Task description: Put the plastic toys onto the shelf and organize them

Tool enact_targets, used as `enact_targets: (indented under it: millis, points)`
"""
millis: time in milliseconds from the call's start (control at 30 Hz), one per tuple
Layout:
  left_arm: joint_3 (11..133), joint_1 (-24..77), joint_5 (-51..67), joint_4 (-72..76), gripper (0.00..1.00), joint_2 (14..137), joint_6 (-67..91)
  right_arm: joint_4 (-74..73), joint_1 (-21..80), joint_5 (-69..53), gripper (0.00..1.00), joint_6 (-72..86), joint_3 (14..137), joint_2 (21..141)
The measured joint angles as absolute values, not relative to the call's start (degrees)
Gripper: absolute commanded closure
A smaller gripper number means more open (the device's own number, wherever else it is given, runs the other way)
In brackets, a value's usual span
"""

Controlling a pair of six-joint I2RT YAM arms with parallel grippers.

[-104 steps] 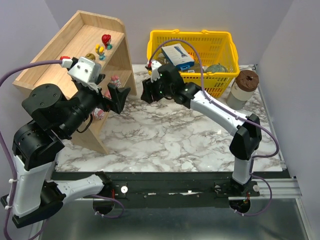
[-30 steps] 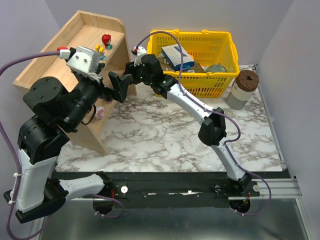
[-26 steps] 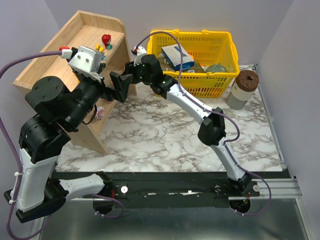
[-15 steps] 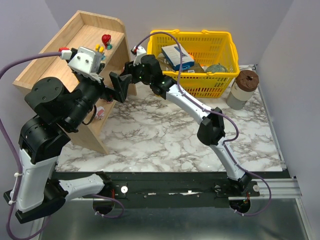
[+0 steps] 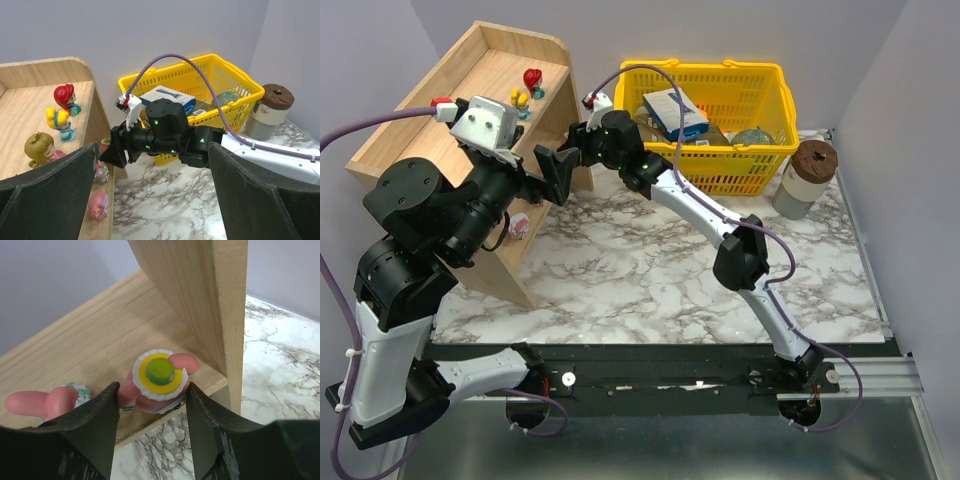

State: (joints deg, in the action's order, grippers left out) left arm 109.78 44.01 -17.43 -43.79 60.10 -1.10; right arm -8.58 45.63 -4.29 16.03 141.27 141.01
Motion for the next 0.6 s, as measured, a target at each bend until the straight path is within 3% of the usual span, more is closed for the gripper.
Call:
enact_targets:
  millis: [600]
  points:
    - [108.9, 44.01, -18.72, -43.75, 0.01, 59.77, -2.11, -4.45, 45.8, -2.61, 0.43, 14.85, 141.38, 142.54]
